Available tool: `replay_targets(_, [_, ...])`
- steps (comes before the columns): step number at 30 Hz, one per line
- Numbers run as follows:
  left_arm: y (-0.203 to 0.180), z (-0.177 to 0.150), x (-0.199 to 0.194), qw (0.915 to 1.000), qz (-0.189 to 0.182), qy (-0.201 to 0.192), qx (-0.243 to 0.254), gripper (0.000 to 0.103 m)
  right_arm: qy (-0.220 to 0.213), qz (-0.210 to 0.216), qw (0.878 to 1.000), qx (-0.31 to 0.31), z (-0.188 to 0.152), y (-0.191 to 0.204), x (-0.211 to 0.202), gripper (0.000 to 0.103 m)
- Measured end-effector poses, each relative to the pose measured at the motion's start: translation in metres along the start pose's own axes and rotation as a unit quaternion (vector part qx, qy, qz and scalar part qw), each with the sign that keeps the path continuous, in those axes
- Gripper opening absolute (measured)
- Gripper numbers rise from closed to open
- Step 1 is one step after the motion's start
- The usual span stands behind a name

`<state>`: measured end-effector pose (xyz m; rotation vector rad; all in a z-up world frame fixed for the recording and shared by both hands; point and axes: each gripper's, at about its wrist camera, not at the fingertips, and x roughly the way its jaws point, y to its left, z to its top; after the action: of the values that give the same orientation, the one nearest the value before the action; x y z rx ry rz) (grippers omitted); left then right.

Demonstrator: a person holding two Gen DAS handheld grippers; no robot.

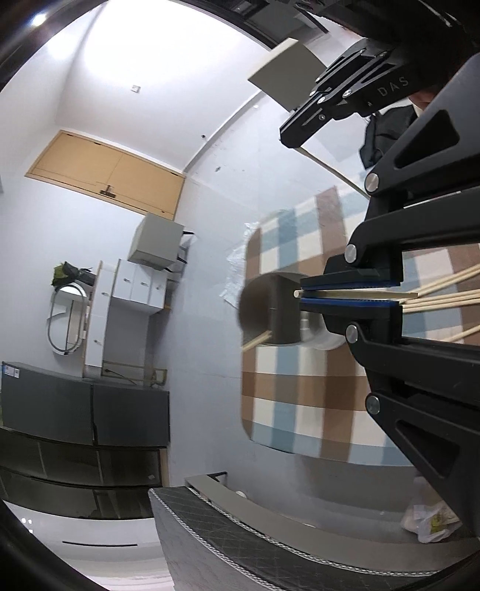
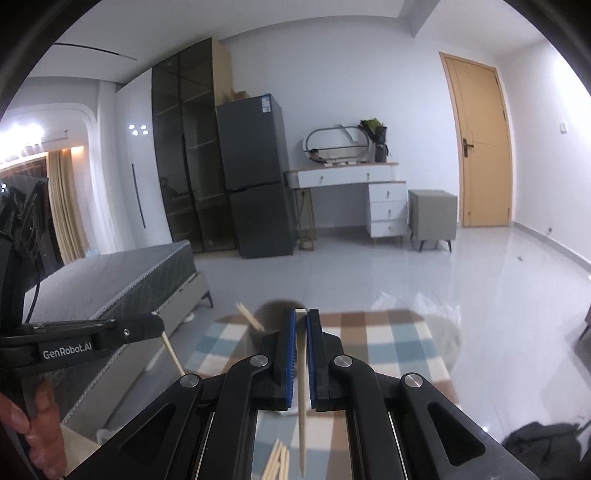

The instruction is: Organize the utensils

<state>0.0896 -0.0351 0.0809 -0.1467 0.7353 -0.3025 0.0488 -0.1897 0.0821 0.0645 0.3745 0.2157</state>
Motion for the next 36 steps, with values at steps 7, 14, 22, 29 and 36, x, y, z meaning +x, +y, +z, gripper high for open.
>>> replay_targets(7, [0.008, 0.044, 0.008, 0.9995, -0.011, -0.021, -0.019, 0.0, -0.025, 0.024, 0.999, -0.024, 0.045, 0.017, 0.019, 0.005])
replay_targets(14, [0.032, 0.086, 0.017, 0.997, -0.027, -0.052, -0.051, 0.0, -0.042, 0.042, 0.997, -0.053, 0.077, 0.019, 0.048, 0.005])
replay_targets(22, [0.059, 0.113, 0.048, 0.9929, -0.042, -0.06, -0.094, 0.0, -0.039, 0.062, 0.996, -0.056, 0.093, 0.022, 0.093, 0.005])
replay_targets(29, [0.072, 0.107, 0.076, 0.9918, -0.042, -0.049, -0.11, 0.0, -0.031, 0.072, 0.992, -0.096, 0.084, 0.033, 0.135, 0.005])
replay_targets(36, [0.085, 0.1, 0.102, 0.9898, -0.056, -0.027, -0.128, 0.0, -0.021, 0.073, 0.986, -0.149, 0.054, 0.043, 0.16, 0.005])
